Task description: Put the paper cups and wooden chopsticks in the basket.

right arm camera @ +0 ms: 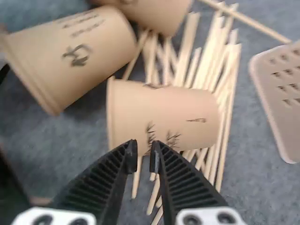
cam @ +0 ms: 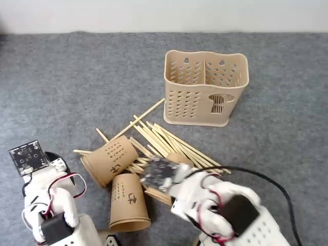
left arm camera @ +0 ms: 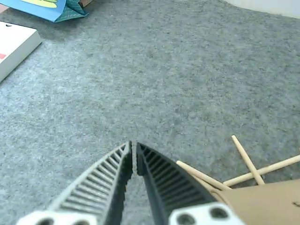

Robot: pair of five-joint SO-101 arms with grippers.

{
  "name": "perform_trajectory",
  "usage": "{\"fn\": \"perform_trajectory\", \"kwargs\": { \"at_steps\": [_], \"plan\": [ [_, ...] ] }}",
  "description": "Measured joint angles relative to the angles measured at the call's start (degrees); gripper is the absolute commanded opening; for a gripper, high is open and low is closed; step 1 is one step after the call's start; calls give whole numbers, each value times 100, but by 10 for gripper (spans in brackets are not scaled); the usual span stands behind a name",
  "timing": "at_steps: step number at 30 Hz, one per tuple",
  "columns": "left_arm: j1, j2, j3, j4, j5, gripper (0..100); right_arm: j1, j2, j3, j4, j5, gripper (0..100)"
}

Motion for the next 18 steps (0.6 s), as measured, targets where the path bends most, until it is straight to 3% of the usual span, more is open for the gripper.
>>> {"fn": "perform_trajectory", "kwargs": {
  "at_steps": [5, 9, 18],
  "plan": [
    [0, 0, 0, -9, 0, 15, -598, 914, -264, 158, 9, 225],
    [0, 0, 0, -9, 0, 15, -633, 1248, -264, 158, 0, 345],
    [0, 0, 0, -9, 0, 15, -695, 1934, -26, -624, 0, 355]
  ]
}}
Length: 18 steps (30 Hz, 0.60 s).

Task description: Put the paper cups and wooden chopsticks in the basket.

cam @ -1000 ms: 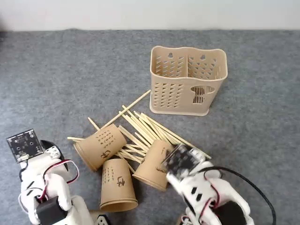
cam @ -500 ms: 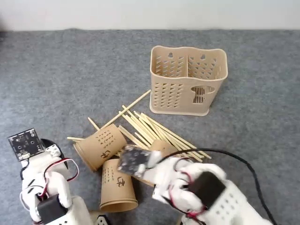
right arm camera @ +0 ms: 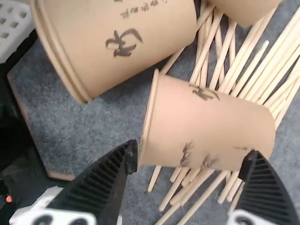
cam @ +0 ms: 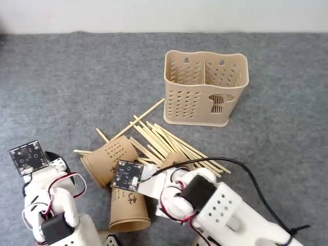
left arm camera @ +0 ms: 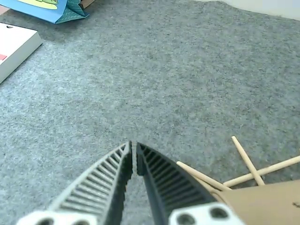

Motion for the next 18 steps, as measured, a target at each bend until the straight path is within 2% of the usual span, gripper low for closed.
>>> {"fn": "perform_trajectory", "kwargs": {
  "at_steps": [8, 16, 18],
  "plan": [
    [0, 0, 0, 0, 0, 15, 229, 273, 431, -976, 114, 355],
    [0, 0, 0, 0, 0, 15, 1618, 273, 431, -1240, 985, 350],
    [0, 0, 0, 0, 0, 15, 2013, 273, 431, -1415, 1090, 314]
  ]
}}
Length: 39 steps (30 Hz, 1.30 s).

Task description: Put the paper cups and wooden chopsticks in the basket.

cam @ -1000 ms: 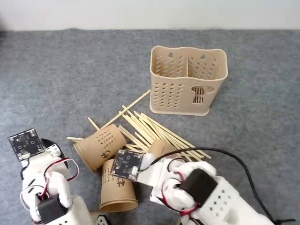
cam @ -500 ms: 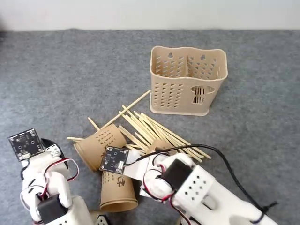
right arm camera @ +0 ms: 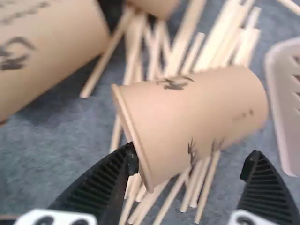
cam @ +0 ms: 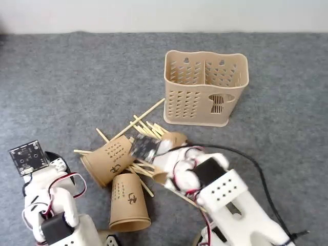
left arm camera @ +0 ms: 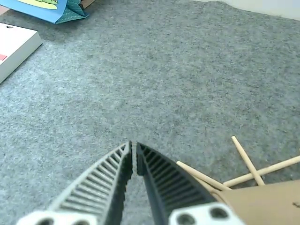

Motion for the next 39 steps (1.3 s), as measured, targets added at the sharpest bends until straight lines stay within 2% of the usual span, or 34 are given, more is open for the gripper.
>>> {"fn": "perform_trajectory", "kwargs": {
  "at_steps": [4, 8, 14, 19, 32, 35, 39],
  "plan": [
    [0, 0, 0, 0, 0, 15, 475, 0, 0, -369, 53, 176],
    [0, 0, 0, 0, 0, 15, 580, 0, 0, -571, 70, 64],
    [0, 0, 9, 0, 0, 15, 624, 0, 0, -905, 70, 39],
    [0, 0, 70, -26, 0, 15, 941, -387, 0, -897, 70, 8],
    [9, 0, 70, -35, 0, 15, 1881, -1670, -695, 642, 70, 20],
    [9, 0, 70, -114, 0, 15, 1802, -1679, -695, 747, 79, 113],
    [9, 0, 70, -141, 0, 15, 1064, -1679, -686, 1029, 79, 236]
  ]
}}
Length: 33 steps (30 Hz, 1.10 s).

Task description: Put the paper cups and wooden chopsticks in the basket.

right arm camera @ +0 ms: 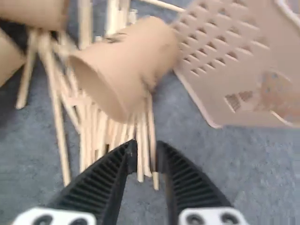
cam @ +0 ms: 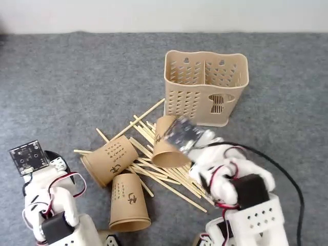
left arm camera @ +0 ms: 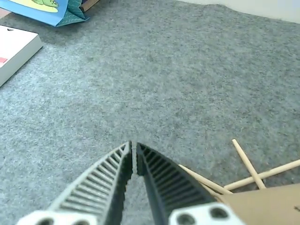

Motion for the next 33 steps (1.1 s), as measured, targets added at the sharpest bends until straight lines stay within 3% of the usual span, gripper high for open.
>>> {"fn": "perform_trajectory", "kwargs": {
  "at_steps": [3, 7, 15, 25, 31, 33],
  "plan": [
    [0, 0, 0, 0, 0, 15, -668, 0, 316, -88, 0, 245],
    [0, 0, 0, 0, 0, 15, -905, 0, 1134, -905, 0, 245],
    [0, 0, 0, 0, 0, 15, -949, 0, 2382, -2936, -9, 245],
    [0, 0, 0, 0, 0, 15, -510, 0, 3182, -4237, 202, 236],
    [0, 0, 0, 0, 0, 15, -484, 0, 3314, -4527, 237, 1],
    [0, 0, 0, 0, 0, 15, -492, 0, 3314, -4536, 246, 30]
  ]
}}
